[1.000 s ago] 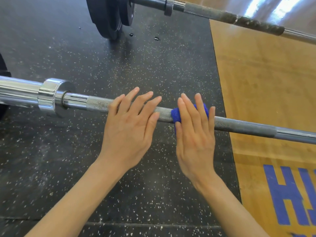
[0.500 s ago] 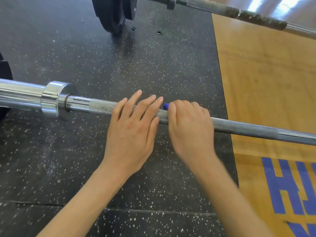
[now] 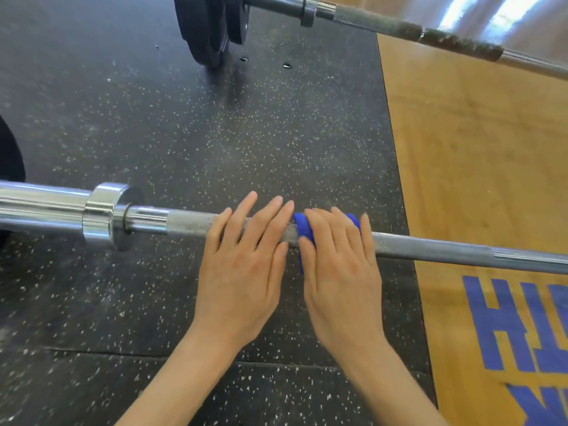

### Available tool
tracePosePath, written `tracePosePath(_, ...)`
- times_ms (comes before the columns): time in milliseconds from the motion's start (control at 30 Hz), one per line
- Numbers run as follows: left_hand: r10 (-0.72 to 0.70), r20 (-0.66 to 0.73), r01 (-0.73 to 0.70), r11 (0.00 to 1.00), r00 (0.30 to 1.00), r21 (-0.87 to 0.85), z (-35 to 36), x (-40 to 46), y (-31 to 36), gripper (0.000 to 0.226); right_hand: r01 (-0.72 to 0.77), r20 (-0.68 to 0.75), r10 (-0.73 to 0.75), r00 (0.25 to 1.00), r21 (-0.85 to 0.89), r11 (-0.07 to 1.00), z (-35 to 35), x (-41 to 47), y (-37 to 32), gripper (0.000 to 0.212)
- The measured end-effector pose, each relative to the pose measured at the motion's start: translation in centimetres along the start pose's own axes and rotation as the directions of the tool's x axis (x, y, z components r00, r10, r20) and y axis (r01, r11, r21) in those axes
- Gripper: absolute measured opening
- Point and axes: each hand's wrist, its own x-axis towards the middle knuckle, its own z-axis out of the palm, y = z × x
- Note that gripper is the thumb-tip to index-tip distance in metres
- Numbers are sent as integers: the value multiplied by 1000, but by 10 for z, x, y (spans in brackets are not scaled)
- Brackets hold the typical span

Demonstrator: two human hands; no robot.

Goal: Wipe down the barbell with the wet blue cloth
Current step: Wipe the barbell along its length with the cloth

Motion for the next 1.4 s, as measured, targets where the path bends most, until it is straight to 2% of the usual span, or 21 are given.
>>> tracePosePath(33, -4, 1, 4, 1000, 1000, 0, -1, -4, 1, 50, 0, -24, -1, 1000, -3, 1000, 3, -8, 0, 35)
tracePosePath(67, -5, 7, 5, 1000, 1000, 3, -1, -8, 3, 49, 11, 32, -10, 999, -24, 1000, 0, -3, 2, 35)
tracePosePath(100, -4, 14, 4, 1000, 1000, 7, -2, -13, 4, 49, -5, 155, 14, 988, -55, 998, -7, 10, 1, 34)
tracePosePath(133, -3, 19, 2, 1000, 1000, 13, -3, -17, 6, 49, -34, 318, 63, 946, -95, 995, -19, 27, -5, 27)
tracePosePath(200, 4, 29, -5, 1000, 1000, 29, -6, -25, 8, 51, -51, 462, 94, 882, -105, 993, -26, 49, -4, 14)
tracePosePath(233, 7, 35, -8, 999, 999, 33, -7, -29, 9, 51, -13, 436, 47, 899, -81, 997, -24, 43, -6, 13)
tracePosePath(267, 5, 41, -6, 999, 999, 34, -8, -33, 9, 52, 80, 405, -10, 914, -157, 984, -20, 26, -7, 18)
tracePosePath(333, 1, 49, -2, 999, 999, 33, -10, -41, 11, 53, 30, 134, -25, 991, -32, 999, -10, -24, -9, 34)
tracePosePath(367, 0, 47, -1, 999, 999, 35, -11, -45, 12, 53, 23, 10, -23, 1000, 19, 1000, -5, -44, -7, 38)
tracePosePath(400, -3, 49, 1, 999, 999, 41, -11, -49, 14, 53, 27, -12, -27, 1000, 40, 999, 0, -55, -3, 41)
tracePosePath(633, -14, 132, 10, 999, 991, 33, -24, -76, 25, 54, -13, -59, 9, 998, -62, 998, 0, -27, -2, 35)
tracePosePath(767, -62, 97, 61, 998, 993, 16, -35, -75, 25, 54, 47, -63, -40, 997, 126, 991, 4, -83, 4, 41)
tracePosePath(867, -116, 103, 110, 992, 988, 67, -36, -70, 21, 54, 70, -77, -59, 995, 145, 987, 4, -112, 3, 47)
tracePosePath(967, -121, 139, 108, 990, 983, 95, -34, -78, 24, 53, 77, -43, -73, 996, 96, 992, 0, -107, 4, 51)
tracePosePath(1067, -120, 147, 106, 989, 982, 99, -37, -89, 27, 51, 16, 31, -17, 999, 37, 999, -6, -75, 2, 64)
tracePosePath(1200, -113, 125, 102, 991, 986, 85, -39, -102, 32, 51, 38, 19, -40, 999, 125, 991, -7, -120, 1, 43)
tracePosePath(1300, -124, 103, 118, 991, 987, 61, -39, -112, 35, 52, 70, 15, -73, 997, 137, 988, -12, -155, 1, 53)
tracePosePath(1400, -113, 90, 107, 992, 990, 62, -39, -121, 38, 51, 27, 82, -35, 996, 93, 995, -14, -120, -3, 51)
